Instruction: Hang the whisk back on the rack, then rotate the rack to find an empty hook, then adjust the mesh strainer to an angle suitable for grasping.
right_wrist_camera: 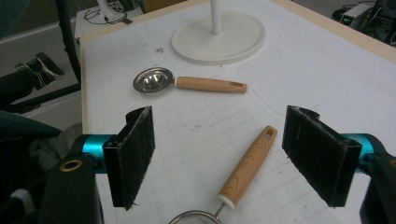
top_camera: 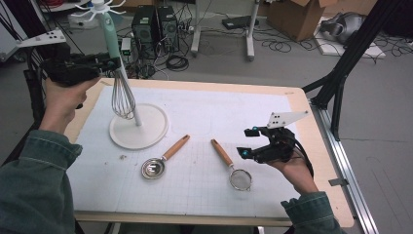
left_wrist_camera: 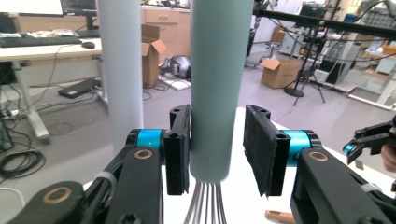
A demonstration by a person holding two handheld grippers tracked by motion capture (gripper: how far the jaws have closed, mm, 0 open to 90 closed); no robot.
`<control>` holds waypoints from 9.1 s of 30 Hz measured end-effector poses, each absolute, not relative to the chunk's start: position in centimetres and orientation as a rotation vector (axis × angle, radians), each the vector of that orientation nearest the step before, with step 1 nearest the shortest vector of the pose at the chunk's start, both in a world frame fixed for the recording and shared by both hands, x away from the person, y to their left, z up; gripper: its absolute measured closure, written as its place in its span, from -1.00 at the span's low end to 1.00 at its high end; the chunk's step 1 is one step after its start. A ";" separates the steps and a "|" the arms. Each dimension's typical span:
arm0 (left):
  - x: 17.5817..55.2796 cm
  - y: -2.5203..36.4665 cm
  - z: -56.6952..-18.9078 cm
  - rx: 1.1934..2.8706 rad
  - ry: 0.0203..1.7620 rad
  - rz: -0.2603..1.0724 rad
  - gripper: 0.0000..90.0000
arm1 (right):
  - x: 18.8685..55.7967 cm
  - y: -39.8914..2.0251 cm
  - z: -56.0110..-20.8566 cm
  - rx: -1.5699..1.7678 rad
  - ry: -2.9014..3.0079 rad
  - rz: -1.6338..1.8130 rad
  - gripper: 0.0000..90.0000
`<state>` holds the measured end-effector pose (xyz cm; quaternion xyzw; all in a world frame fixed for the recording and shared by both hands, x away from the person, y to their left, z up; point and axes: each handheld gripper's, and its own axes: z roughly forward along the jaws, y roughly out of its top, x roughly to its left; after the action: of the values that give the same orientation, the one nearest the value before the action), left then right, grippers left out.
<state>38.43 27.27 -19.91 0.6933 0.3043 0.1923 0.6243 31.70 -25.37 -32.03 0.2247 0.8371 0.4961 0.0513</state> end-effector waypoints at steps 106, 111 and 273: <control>37.9 28.8 -11.0 1.662 0.580 0.476 0.99 | 31.7 -26.6 -30.7 0.674 2.505 1.519 -0.45; 38.0 29.3 -11.0 1.658 0.592 0.485 0.99 | 31.6 -26.6 -30.7 0.679 2.505 1.521 -0.45; 30.7 27.3 -26.9 1.793 0.611 0.380 -0.48 | 30.6 -25.9 -33.7 0.793 2.450 1.456 -0.51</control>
<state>30.69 27.27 -26.86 0.7633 0.2604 0.1617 0.5687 30.65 -25.91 -33.75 0.2670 0.8247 0.4900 0.0916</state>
